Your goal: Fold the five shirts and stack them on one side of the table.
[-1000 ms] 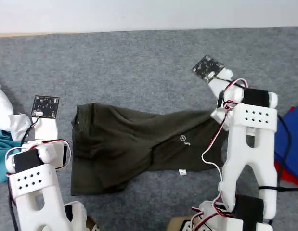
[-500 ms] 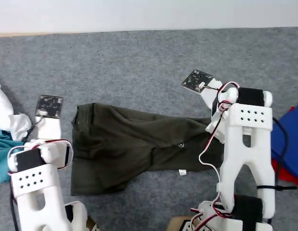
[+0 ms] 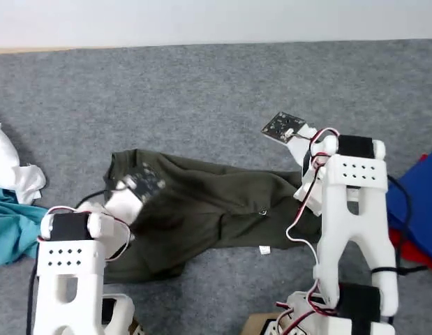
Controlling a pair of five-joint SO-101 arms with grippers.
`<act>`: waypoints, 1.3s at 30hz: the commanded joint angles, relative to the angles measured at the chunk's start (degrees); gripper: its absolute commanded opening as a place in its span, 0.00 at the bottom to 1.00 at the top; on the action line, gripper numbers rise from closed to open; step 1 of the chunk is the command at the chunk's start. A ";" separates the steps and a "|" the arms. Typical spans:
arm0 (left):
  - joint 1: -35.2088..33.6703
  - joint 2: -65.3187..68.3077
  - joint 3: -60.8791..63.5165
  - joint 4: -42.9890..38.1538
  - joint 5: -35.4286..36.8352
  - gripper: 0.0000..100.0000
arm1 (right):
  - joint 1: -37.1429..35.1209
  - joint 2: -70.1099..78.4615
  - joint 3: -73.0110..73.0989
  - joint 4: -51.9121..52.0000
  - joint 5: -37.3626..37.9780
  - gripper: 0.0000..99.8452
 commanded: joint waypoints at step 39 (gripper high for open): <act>19.60 34.46 0.31 -15.30 -6.86 0.00 | -0.48 -1.10 0.97 -1.63 -0.70 0.01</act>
